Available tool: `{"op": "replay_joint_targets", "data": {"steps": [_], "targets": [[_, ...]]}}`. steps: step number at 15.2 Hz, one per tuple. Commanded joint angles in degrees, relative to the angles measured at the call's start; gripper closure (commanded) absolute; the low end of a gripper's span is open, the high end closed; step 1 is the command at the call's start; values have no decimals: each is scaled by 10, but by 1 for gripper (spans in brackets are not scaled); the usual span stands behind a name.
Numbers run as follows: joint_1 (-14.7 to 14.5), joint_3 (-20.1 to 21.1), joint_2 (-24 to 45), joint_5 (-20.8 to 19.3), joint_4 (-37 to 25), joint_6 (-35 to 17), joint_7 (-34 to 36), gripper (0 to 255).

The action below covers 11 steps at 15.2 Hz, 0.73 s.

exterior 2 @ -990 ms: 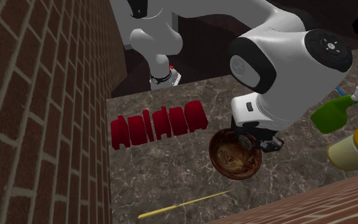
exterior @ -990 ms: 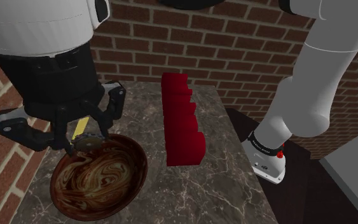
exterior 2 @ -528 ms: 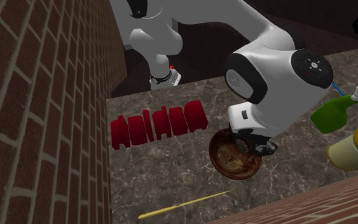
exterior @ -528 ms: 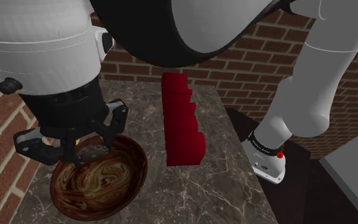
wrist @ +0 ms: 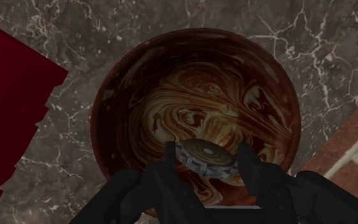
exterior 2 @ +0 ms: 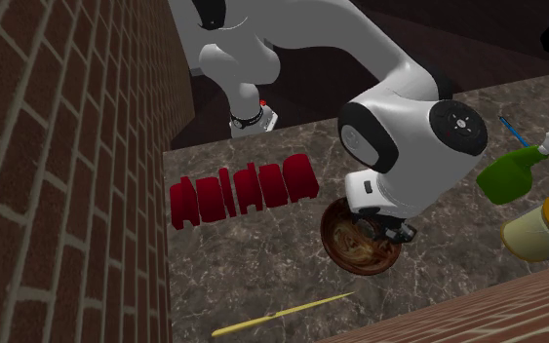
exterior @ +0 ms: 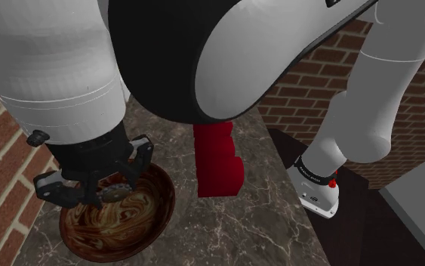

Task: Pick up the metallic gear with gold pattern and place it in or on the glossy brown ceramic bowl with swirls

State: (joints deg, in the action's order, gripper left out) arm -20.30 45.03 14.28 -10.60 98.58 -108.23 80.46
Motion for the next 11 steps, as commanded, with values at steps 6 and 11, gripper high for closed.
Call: {"op": "replay_joint_targets", "data": {"steps": [6,11], "targets": [[0,0,1,-1,1,-2,0,0],[0,0,1,-1,1,-2,0,0]]}}
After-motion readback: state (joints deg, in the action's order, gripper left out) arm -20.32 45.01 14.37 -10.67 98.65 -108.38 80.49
